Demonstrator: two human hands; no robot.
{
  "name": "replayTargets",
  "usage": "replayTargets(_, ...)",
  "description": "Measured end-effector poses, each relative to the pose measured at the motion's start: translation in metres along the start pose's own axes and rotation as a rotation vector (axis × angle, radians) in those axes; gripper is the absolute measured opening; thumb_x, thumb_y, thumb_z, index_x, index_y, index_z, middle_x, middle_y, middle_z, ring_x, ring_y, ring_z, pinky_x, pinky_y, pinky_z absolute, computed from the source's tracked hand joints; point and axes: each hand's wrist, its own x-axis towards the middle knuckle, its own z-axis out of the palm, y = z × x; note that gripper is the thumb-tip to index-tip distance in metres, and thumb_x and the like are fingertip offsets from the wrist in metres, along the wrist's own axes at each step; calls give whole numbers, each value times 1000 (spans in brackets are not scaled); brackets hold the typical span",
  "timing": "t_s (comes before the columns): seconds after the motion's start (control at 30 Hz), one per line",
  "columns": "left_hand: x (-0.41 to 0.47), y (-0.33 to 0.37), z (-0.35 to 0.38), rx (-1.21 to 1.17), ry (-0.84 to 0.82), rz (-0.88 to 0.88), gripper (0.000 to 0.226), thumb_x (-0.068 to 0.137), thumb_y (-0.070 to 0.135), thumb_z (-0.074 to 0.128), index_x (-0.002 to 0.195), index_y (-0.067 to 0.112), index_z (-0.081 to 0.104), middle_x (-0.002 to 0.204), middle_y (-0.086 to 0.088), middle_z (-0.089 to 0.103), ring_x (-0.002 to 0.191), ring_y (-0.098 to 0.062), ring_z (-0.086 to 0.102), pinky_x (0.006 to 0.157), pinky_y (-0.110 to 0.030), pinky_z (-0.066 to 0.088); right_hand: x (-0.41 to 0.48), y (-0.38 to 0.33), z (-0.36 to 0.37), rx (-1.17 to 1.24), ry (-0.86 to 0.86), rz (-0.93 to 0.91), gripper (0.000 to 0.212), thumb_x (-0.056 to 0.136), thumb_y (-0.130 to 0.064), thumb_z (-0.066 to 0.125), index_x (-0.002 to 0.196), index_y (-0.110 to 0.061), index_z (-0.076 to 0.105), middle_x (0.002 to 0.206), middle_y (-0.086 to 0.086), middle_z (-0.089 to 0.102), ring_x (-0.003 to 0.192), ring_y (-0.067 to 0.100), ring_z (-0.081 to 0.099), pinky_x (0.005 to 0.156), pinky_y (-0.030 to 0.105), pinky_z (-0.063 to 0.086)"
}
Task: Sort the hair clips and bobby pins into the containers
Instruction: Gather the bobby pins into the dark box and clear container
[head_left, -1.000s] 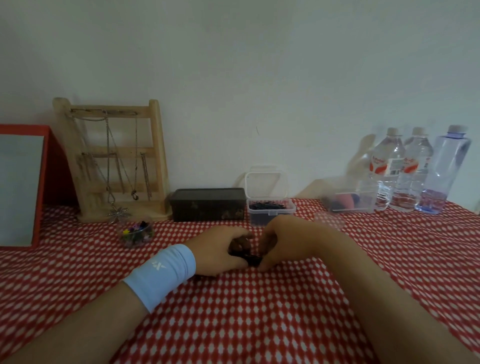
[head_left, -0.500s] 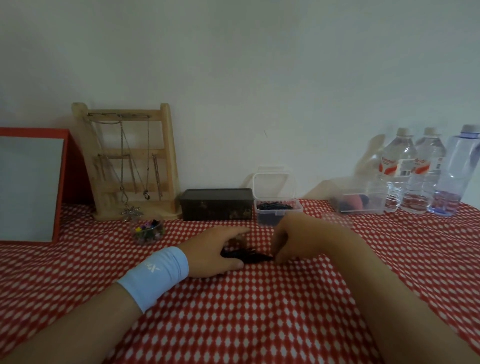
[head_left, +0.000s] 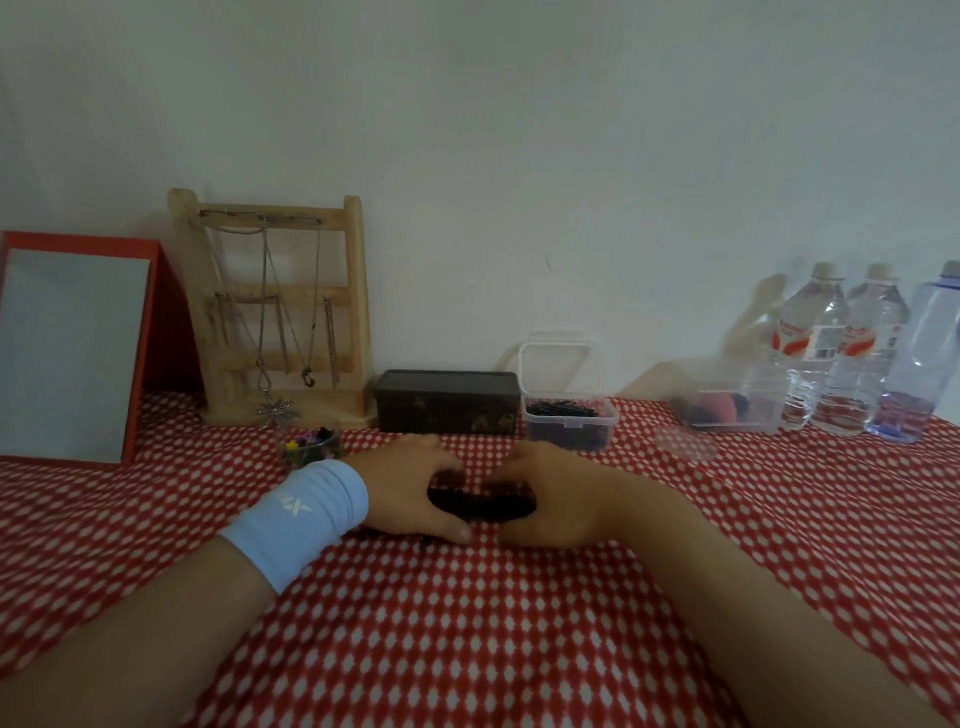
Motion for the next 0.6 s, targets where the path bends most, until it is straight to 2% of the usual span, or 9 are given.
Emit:
replayTargets(0.1, 1, 5, 1, -99, 54, 81, 46, 85, 47, 68, 126, 27, 62, 124, 8, 58, 110, -11, 55, 97, -28, 47, 5, -1, 3, -21, -22, 6, 32, 91, -38, 67, 123, -34, 67, 119, -10, 60, 102, 8, 57, 92, 26, 47)
replayTargets(0.17, 3, 6, 3, -133, 87, 118, 35, 87, 38, 68, 119, 25, 67, 117, 7, 64, 104, -10, 59, 94, -27, 49, 9, 0, 4, -38, -3, 27, 31, 92, -34, 67, 124, -31, 67, 120, -9, 63, 101, 9, 58, 93, 26, 48)
replayTargets(0.23, 5, 6, 5, -172, 126, 124, 37, 86, 35, 70, 122, 26, 66, 117, 9, 66, 104, -9, 60, 94, -26, 49, 11, 0, 5, -60, 10, 45, 32, 92, -33, 68, 124, -29, 68, 121, -6, 64, 103, 11, 59, 94, 28, 50)
replayTargets(0.3, 5, 5, 7, -242, 159, 118, 53, 82, 37, 74, 131, 29, 56, 119, 10, 64, 104, -8, 60, 93, -25, 49, 13, -1, 7, -73, 17, 50, 35, 92, -34, 68, 127, -30, 66, 127, -6, 62, 108, 14, 59, 98, 31, 50)
replayTargets(0.37, 3, 3, 6, -318, 137, 96, 69, 77, 40, 79, 135, 33, 42, 116, 11, 64, 99, -6, 60, 87, -22, 48, 14, -2, 10, -85, 19, 58, 41, 92, -34, 67, 133, -30, 61, 133, -7, 57, 114, 16, 56, 102, 33, 47)
replayTargets(0.43, 1, 1, 2, -313, 113, 69, 75, 73, 44, 80, 135, 34, 39, 118, 12, 60, 103, -6, 57, 89, -23, 47, 18, -5, 10, -120, 4, 94, 43, 92, -35, 67, 134, -27, 61, 134, -3, 57, 115, 18, 56, 103, 36, 47)
replayTargets(0.5, -2, -2, 0, -200, 101, 45, 68, 72, 50, 78, 131, 32, 50, 120, 13, 56, 108, -8, 55, 94, -26, 47, 25, -9, 8, -166, -55, 135, 41, 94, -33, 65, 134, -24, 62, 133, 1, 59, 115, 22, 58, 103, 39, 48)
replayTargets(0.6, -5, -3, -1, -137, 65, 31, 44, 78, 51, 73, 117, 30, 66, 112, 13, 62, 99, -7, 58, 91, -28, 50, 30, -17, 5, -227, -141, 171, 44, 98, -28, 60, 141, -20, 55, 143, 6, 52, 125, 27, 53, 110, 41, 43)
